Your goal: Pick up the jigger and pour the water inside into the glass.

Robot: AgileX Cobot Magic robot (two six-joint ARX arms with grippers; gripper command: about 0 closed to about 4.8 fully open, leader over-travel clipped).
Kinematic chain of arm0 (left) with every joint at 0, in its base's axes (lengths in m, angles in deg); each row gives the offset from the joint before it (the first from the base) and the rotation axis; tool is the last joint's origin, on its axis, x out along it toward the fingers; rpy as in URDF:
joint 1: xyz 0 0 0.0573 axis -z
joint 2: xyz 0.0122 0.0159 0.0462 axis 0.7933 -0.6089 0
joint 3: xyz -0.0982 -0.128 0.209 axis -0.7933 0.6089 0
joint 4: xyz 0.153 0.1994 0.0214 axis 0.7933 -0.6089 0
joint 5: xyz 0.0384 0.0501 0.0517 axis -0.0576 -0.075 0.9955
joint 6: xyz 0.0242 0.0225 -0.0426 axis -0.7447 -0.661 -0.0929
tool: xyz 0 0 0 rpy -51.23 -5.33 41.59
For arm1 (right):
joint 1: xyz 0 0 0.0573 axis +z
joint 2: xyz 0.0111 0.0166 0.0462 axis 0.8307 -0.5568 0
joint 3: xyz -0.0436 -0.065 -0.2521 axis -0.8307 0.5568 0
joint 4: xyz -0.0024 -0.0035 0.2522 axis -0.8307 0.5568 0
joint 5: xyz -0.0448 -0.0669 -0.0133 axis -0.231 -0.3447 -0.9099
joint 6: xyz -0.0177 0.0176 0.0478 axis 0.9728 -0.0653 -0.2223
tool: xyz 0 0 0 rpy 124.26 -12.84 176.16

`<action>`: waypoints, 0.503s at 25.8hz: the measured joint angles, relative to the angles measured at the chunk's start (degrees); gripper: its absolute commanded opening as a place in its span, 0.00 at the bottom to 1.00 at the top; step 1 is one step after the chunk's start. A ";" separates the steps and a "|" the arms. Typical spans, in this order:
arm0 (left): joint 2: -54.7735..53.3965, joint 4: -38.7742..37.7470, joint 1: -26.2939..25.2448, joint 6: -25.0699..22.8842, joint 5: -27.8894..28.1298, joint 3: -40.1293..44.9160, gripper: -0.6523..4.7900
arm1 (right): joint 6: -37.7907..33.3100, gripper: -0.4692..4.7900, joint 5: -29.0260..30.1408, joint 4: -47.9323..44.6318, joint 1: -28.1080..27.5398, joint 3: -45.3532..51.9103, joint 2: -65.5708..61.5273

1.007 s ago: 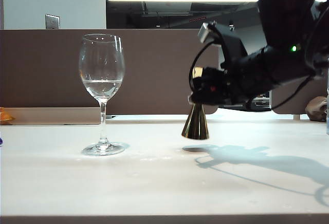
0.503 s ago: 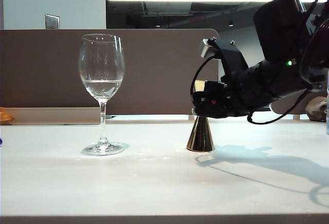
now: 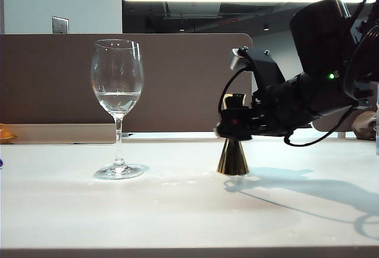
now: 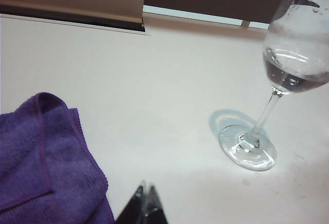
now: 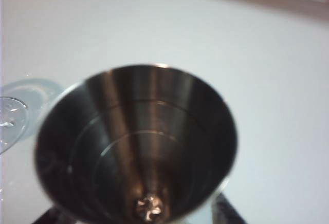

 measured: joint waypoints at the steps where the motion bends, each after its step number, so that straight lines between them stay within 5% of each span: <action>1: 0.00 0.00 0.00 0.00 0.00 0.00 0.11 | -0.07 0.72 -1.20 0.35 0.17 0.00 0.00; 11: 0.02 0.00 0.00 0.00 0.02 0.02 0.11 | -0.09 0.74 -7.52 16.41 2.29 1.75 12.68; 13: 0.00 0.00 0.00 0.00 0.00 0.02 0.11 | -0.09 0.68 -9.92 17.57 2.27 5.33 19.43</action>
